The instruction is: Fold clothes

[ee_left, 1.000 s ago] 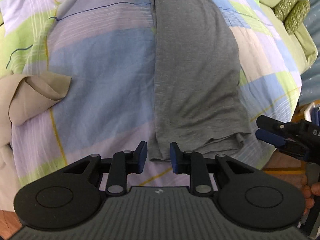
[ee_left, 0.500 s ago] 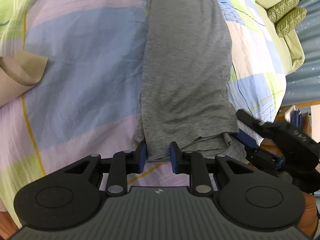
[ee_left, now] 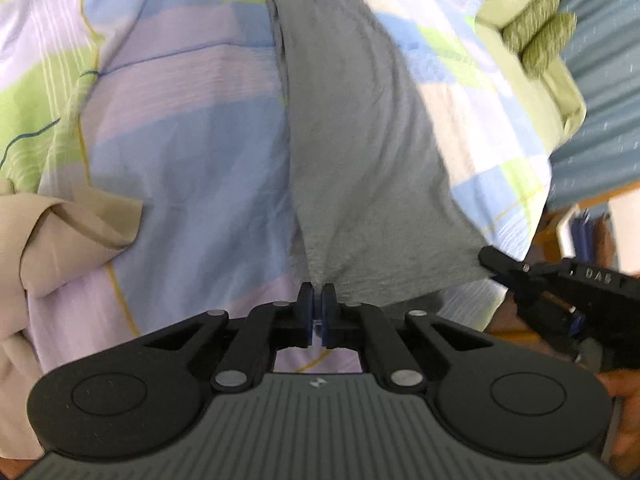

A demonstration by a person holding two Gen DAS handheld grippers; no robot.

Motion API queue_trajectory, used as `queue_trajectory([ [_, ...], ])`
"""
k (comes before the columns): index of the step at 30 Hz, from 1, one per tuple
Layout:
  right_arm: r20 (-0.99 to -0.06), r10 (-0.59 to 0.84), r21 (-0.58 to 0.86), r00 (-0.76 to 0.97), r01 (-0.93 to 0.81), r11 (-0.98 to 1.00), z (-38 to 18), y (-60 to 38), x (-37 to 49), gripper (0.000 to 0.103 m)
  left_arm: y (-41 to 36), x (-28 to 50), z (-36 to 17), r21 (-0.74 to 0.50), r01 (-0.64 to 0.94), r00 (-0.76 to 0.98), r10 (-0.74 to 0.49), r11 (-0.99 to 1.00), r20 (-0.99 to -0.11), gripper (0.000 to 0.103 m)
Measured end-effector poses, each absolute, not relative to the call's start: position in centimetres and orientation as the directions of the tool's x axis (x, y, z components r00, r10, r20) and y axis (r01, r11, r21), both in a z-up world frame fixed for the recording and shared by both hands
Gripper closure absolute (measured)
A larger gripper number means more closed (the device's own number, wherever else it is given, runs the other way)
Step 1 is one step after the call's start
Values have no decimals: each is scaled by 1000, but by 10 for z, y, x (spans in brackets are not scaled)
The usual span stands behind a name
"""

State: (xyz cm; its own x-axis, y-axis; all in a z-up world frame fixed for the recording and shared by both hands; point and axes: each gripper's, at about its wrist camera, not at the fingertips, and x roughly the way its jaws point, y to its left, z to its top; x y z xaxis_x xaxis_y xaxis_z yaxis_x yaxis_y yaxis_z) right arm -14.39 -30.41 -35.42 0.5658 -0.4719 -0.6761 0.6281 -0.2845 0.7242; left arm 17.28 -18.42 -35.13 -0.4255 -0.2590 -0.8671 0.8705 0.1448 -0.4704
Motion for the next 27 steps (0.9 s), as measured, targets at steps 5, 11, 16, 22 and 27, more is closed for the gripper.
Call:
queue_trajectory([
  [5,-741,-417,666,526,656,-355,-382,-293,-145,102,-173,162,-380,-443,884,-419,-166,149,-893,101],
  [11,-751,-388,656,534,666,-354,-387,-294,-152,99,-167,169,-366,-402,906,-377,-181,131,-908,100],
  [16,-741,-371,669,559,662,-337,-382,-299,-149,78,-178,171,-352,-414,904,-383,-224,109,-896,74],
  [22,-756,-372,650,538,682,-334,-383,-298,-147,79,-200,159,-379,-450,881,-421,-193,145,-886,80],
  [27,-741,-399,657,540,705,-267,-376,-296,-147,102,-194,163,-370,-471,872,-429,-252,136,-867,103],
])
